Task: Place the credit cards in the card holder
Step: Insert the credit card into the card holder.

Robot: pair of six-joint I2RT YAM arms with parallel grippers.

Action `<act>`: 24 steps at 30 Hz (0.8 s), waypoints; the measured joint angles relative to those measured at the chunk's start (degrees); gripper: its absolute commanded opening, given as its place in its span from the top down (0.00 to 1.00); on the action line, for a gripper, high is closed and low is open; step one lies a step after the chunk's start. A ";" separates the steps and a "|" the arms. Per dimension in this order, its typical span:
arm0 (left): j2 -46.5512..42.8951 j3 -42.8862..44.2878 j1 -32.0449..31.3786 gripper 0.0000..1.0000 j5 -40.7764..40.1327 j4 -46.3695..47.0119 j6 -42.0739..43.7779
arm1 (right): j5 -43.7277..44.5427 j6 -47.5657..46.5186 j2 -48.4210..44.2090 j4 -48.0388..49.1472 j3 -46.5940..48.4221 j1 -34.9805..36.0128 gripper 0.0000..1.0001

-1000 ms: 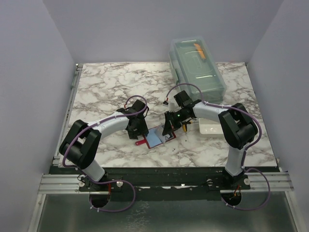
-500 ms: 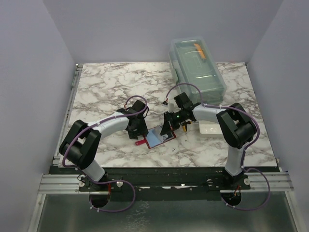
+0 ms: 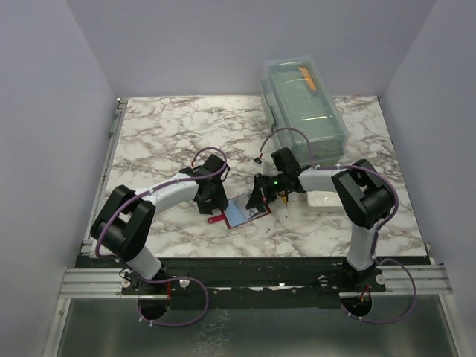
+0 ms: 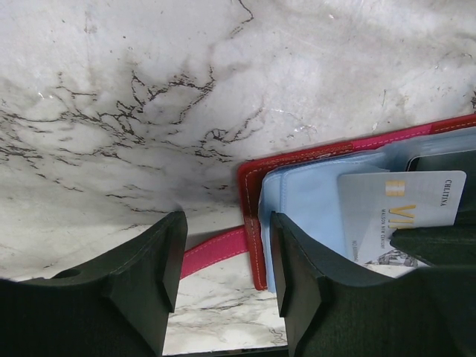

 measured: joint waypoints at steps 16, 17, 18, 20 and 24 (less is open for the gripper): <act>-4.92 -2.10 -0.37 0.48 0.37 0.26 -1.44 | 6.47 5.25 -7.45 4.13 -6.91 0.96 0.57; -5.18 -2.14 -0.37 0.48 0.55 0.35 -1.46 | 7.06 5.20 -7.74 3.67 -6.91 1.07 0.57; -5.46 -2.32 -0.37 0.48 0.76 0.44 -1.46 | 7.63 5.18 -8.02 3.17 -6.91 1.14 0.57; -5.75 -2.69 -0.37 0.48 1.27 0.57 -1.53 | 8.52 5.01 -8.59 2.19 -6.88 1.16 0.58; -6.08 -4.17 -0.37 0.51 3.06 0.92 -1.73 | 10.05 4.28 -9.31 0.59 -6.80 1.18 0.66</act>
